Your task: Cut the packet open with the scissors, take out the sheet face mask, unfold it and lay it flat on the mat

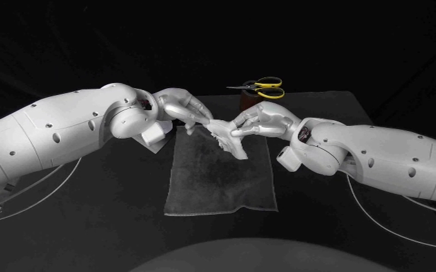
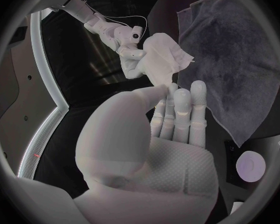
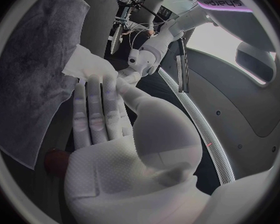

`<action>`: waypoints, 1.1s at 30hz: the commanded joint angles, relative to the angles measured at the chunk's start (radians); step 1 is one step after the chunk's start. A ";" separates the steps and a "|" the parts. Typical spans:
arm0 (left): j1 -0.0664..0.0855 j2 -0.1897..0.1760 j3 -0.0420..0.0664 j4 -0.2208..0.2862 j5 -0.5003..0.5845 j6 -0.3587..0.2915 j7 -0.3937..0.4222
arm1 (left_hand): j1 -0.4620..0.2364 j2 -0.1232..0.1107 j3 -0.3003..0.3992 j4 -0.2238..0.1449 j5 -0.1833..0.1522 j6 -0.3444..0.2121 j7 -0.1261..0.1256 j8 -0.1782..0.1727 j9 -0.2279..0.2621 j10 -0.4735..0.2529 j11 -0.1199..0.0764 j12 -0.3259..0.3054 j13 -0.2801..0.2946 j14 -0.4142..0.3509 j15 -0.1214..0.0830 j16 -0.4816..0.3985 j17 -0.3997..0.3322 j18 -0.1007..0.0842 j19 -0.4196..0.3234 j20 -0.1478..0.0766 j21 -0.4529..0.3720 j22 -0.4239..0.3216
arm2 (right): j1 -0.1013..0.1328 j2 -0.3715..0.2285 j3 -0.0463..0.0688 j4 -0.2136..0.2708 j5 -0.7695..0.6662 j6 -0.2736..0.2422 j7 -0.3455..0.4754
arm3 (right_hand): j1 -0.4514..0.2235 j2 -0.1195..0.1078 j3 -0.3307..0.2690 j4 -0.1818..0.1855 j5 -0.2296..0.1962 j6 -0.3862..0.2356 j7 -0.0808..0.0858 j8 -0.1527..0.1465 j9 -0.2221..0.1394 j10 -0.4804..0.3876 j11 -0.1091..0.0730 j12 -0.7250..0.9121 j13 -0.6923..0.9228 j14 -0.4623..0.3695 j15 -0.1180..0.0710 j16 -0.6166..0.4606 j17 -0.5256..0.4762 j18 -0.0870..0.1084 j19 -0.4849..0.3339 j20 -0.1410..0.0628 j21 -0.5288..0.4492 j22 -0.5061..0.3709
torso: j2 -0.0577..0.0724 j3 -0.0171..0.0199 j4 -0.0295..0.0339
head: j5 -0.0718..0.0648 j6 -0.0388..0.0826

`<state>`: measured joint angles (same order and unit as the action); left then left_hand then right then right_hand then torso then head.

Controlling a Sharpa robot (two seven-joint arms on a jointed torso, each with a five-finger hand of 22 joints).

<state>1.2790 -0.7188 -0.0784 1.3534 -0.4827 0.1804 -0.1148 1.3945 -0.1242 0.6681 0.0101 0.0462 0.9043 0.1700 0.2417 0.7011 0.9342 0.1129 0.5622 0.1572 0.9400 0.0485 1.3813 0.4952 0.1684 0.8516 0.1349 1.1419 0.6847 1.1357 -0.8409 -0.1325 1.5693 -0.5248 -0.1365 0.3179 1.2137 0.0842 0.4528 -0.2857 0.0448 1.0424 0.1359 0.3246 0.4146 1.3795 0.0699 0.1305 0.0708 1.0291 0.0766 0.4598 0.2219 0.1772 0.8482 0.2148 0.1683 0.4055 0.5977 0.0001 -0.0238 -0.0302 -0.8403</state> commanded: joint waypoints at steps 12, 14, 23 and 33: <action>0.001 0.015 -0.001 -0.020 0.006 -0.085 -0.006 | -0.010 -0.030 0.001 0.017 0.002 -0.026 0.021 -0.045 -0.062 -0.051 0.022 -0.043 -0.026 -0.043 0.019 -0.034 -0.032 0.015 -0.023 0.025 -0.021 -0.012 | 0.001 -0.003 0.001 0.008 0.138 -0.002 0.016 | 0.002 0.006 0.017 0.001 0.003 0.001 -0.002 0.005 0.023 0.006 0.001 -0.008 0.002 0.008 -0.002 -0.007 0.003 0.006 0.005 -0.002 0.008 0.004 | 0.000 0.0003 -0.0007 | 0.000 0.003; 0.001 0.017 -0.001 -0.024 0.007 -0.100 -0.006 | -0.012 -0.034 0.001 0.021 0.002 -0.027 0.024 -0.048 -0.070 -0.060 0.025 -0.050 -0.031 -0.052 0.022 -0.042 -0.037 0.015 -0.029 0.029 -0.027 -0.016 | 0.001 -0.003 0.001 0.008 0.150 -0.001 0.016 | 0.002 0.006 0.017 0.001 0.003 0.001 -0.002 0.005 0.023 0.006 0.001 -0.008 0.002 0.008 -0.002 -0.007 0.003 0.006 0.005 -0.002 0.008 0.004 | 0.000 0.0003 -0.0006 | -0.001 0.003; 0.000 0.010 -0.004 -0.032 0.047 -0.171 -0.003 | -0.024 -0.050 -0.010 0.053 0.002 -0.031 0.028 -0.053 -0.105 -0.081 0.035 -0.060 -0.051 -0.132 0.036 -0.150 -0.101 0.015 -0.082 0.044 -0.113 -0.066 | 0.002 -0.006 0.001 0.000 0.183 -0.011 0.015 | 0.001 0.006 0.019 0.001 0.004 0.001 -0.002 0.005 0.024 0.006 0.001 -0.009 0.002 0.008 -0.002 -0.008 0.003 0.006 0.004 -0.002 0.008 0.005 | 0.000 0.0002 0.0000 | -0.003 0.005; -0.016 -0.007 -0.008 -0.029 0.129 -0.247 0.007 | -0.020 -0.059 -0.064 0.114 0.002 -0.050 0.033 -0.043 -0.161 -0.110 0.047 -0.055 -0.084 -0.164 0.056 -0.372 -0.228 0.016 -0.076 0.068 -0.351 -0.231 | 0.003 -0.009 0.001 -0.015 0.191 -0.028 0.013 | -0.001 0.005 0.021 0.002 0.003 0.000 -0.002 0.005 0.024 0.007 0.002 -0.009 0.002 0.008 -0.002 -0.008 0.003 0.006 0.004 -0.002 0.009 0.005 | 0.000 -0.0010 0.0005 | -0.004 0.012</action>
<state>1.2638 -0.7257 -0.0871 1.3210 -0.4100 -0.0142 -0.1222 1.3670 -0.1834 0.6028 0.1190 0.0464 0.8591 0.2032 0.1932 0.5428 0.8274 0.1626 0.5040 0.0746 0.7697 0.1038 1.0163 0.2714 0.1730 0.7712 0.2040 0.7990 0.4599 1.1376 -0.8494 -0.1326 1.5563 -0.3497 -0.1544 0.3199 1.2136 0.0841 0.4669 -0.2854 0.0452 1.0379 0.1337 0.3276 0.4219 1.3812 0.0723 0.1255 0.0707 1.0290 0.0766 0.4559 0.2233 0.1694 0.8481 0.2148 0.1722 0.4098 0.5978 -0.0002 -0.0237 -0.0335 -0.8303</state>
